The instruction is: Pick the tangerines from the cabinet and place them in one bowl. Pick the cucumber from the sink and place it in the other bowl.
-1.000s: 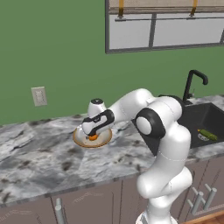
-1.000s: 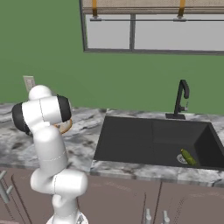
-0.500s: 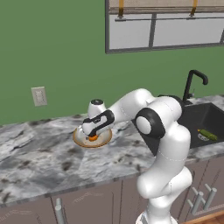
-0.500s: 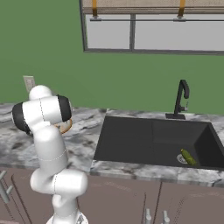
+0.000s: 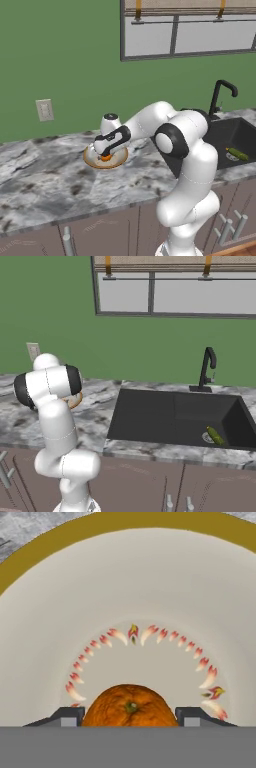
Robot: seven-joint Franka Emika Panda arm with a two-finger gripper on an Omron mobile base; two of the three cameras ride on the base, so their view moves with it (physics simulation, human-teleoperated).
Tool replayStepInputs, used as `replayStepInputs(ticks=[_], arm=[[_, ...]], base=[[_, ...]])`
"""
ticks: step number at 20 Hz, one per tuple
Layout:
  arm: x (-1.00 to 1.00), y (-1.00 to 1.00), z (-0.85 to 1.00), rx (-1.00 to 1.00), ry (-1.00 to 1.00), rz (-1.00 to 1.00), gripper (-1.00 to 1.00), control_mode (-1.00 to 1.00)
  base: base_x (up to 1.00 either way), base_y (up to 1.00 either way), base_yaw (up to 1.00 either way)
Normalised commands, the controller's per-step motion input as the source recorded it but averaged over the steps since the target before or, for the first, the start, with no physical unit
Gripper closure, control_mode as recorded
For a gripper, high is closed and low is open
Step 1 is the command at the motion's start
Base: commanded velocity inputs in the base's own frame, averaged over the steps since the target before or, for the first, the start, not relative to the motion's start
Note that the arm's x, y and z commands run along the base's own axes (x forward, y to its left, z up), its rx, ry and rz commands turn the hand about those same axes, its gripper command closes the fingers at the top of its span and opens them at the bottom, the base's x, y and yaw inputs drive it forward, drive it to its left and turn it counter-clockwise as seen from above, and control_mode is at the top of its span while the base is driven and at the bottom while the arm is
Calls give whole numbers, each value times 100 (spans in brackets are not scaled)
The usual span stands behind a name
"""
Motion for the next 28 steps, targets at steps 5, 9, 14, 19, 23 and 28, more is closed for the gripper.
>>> replayStepInputs(ticks=[5, 9, 14, 19, 23, 28], arm=[[13, 0, 0, 0, 0, 0, -100, -100], [28, 0, 0, 0, 0, 0, -100, -100], [10, -1, 33, 0, 0, 0, -100, -100], [-24, -4, 60, 3, -1, 0, -100, -100], [-61, -13, 53, 7, -4, -3, -100, -100], [-74, -37, 30, 12, -8, -7, -100, -100]], base=[[0, 0, 0], [0, 0, 0], [0, 0, 0], [0, 0, 0], [0, 0, 0], [0, 0, 0]])
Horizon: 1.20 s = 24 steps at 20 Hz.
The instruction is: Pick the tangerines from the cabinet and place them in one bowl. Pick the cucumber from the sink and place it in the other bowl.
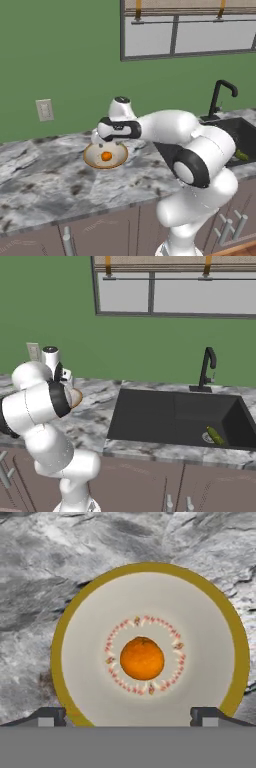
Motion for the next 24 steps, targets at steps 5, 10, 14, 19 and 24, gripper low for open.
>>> replayStepInputs(ticks=[5, 10, 14, 19, 24], arm=[[-79, -38, 24, 10, -2, -7, -100, -100], [-45, -26, 31, 0, -2, -11, -100, -100], [-39, -15, 46, -2, -10, 0, -100, -100], [-52, -29, 49, -2, -6, -2, -100, -100], [-37, -46, 19, -3, 0, -5, -100, -100]], base=[[0, 0, 0], [0, 0, 0], [0, 0, 0], [0, 0, 0], [0, 0, 0]])
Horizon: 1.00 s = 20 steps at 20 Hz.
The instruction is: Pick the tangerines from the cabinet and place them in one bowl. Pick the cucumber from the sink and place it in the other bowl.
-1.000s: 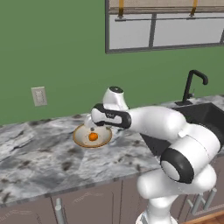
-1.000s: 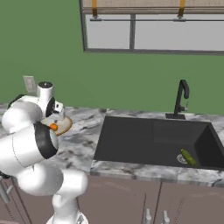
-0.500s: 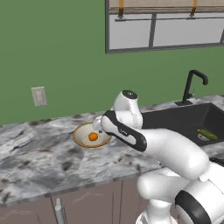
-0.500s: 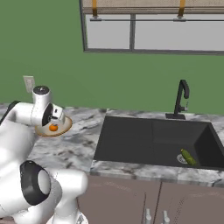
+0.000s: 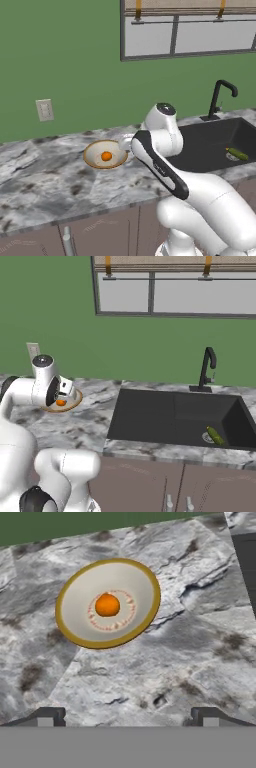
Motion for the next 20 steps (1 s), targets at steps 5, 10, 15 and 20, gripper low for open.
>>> replayStepInputs(ticks=[5, 10, 15, 20], arm=[[-45, -45, 16, -3, 0, -7, -100, -100], [-79, -20, 34, -1, -6, 0, -100, -100], [-75, -29, 41, 0, -1, 0, -100, -100], [-68, -40, 53, -1, 0, 0, -100, -100]], base=[[0, 0, 0], [0, 0, 0], [0, 0, 0], [0, 0, 0]])
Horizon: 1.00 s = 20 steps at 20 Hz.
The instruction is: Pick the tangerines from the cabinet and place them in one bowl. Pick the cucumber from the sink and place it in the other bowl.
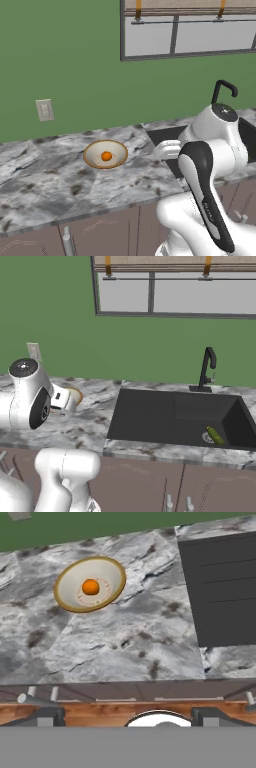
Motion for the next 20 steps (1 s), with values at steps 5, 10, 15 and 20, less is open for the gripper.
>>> replayStepInputs(ticks=[5, 10, 15, 20], arm=[[-64, -22, 34, 0, 0, 0, -100, -100], [-5, 0, 0, 0, 0, 0, -100, -100], [0, 0, 0, 0, 0, 0, -100, -100], [0, 0, 0, 0, 0, 0, -100, 100]], base=[[0, 0, 0], [0, 0, 0], [0, 0, 0], [0, 0, 0]])
